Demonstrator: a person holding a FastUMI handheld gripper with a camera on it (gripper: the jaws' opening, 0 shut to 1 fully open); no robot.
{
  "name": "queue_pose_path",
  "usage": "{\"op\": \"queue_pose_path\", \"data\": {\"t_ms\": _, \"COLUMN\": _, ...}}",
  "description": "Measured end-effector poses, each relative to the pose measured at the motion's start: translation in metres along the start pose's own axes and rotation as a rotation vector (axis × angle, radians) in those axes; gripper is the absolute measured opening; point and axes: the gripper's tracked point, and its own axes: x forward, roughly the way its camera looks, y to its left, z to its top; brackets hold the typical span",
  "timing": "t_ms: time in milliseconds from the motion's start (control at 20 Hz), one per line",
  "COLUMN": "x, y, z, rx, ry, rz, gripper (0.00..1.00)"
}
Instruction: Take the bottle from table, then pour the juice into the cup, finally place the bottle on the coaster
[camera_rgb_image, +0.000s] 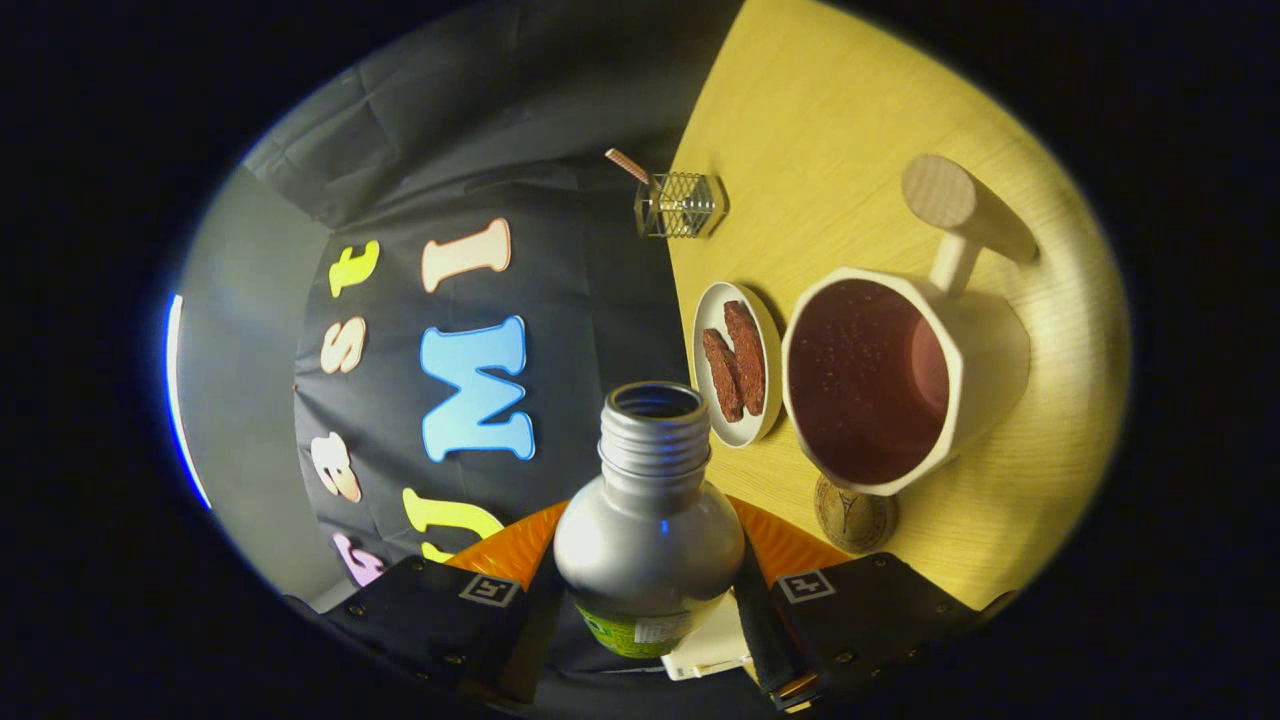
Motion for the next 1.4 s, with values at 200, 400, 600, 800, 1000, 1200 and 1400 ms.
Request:
{"op": "queue_pose_path", "data": {"t_ms": 200, "x": -0.003, "y": 0.004, "z": -0.005, "rx": -0.171, "ry": 0.023, "rz": 0.004, "gripper": 0.78}}
{"op": "queue_pose_path", "data": {"t_ms": 400, "x": -0.007, "y": 0.014, "z": -0.008, "rx": -0.356, "ry": 0.024, "rz": 0.017, "gripper": 0.79}}
{"op": "queue_pose_path", "data": {"t_ms": 600, "x": -0.007, "y": 0.014, "z": -0.021, "rx": -0.627, "ry": 0.031, "rz": -0.027, "gripper": 0.78}}
{"op": "queue_pose_path", "data": {"t_ms": 800, "x": -0.001, "y": 0.018, "z": -0.050, "rx": -0.868, "ry": 0.099, "rz": -0.049, "gripper": 0.79}}
{"op": "queue_pose_path", "data": {"t_ms": 1000, "x": 0.004, "y": 0.026, "z": -0.074, "rx": -1.175, "ry": 0.141, "rz": -0.050, "gripper": 0.79}}
{"op": "queue_pose_path", "data": {"t_ms": 1200, "x": 0.009, "y": 0.042, "z": -0.091, "rx": -1.429, "ry": 0.140, "rz": -0.032, "gripper": 0.79}}
{"op": "queue_pose_path", "data": {"t_ms": 1400, "x": 0.009, "y": 0.061, "z": -0.089, "rx": -1.632, "ry": 0.060, "rz": -0.026, "gripper": 0.79}}
